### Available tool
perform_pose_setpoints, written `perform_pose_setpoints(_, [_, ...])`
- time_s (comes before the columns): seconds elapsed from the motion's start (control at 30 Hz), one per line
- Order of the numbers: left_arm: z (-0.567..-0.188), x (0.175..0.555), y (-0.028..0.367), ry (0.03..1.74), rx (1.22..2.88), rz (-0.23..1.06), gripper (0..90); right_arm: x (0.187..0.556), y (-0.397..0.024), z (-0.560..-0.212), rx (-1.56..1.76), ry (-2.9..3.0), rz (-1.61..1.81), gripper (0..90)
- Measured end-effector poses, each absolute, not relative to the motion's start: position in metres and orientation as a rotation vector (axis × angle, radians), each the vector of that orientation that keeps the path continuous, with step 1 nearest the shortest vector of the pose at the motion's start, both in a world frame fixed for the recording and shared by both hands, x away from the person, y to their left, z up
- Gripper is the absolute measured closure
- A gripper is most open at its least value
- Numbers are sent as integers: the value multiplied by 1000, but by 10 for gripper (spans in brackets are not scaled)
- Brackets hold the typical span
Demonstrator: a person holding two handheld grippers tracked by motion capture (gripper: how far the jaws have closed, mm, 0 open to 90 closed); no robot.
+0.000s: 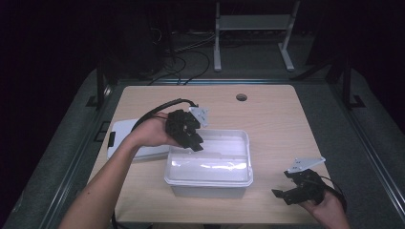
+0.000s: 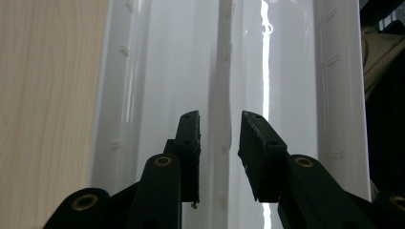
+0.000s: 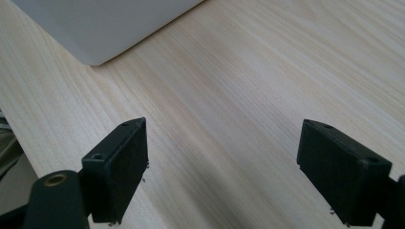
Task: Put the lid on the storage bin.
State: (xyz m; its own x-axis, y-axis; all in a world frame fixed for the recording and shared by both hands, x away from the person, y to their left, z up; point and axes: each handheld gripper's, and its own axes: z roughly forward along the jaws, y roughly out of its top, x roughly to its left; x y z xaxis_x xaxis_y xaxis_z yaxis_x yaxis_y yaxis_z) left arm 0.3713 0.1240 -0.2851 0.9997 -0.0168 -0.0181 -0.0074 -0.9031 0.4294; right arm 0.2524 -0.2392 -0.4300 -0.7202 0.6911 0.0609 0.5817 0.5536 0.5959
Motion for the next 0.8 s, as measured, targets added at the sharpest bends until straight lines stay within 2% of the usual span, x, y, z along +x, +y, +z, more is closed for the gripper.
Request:
perform_pose_setpoints(0.37, [-277,375,161,42,2683,69,642,252,-239,-432,1092,2606,892,167])
perform_pose_setpoints(0.8, [-284,382,209,157,2630,93,608,253,-236,-434,1093,2616,878,166])
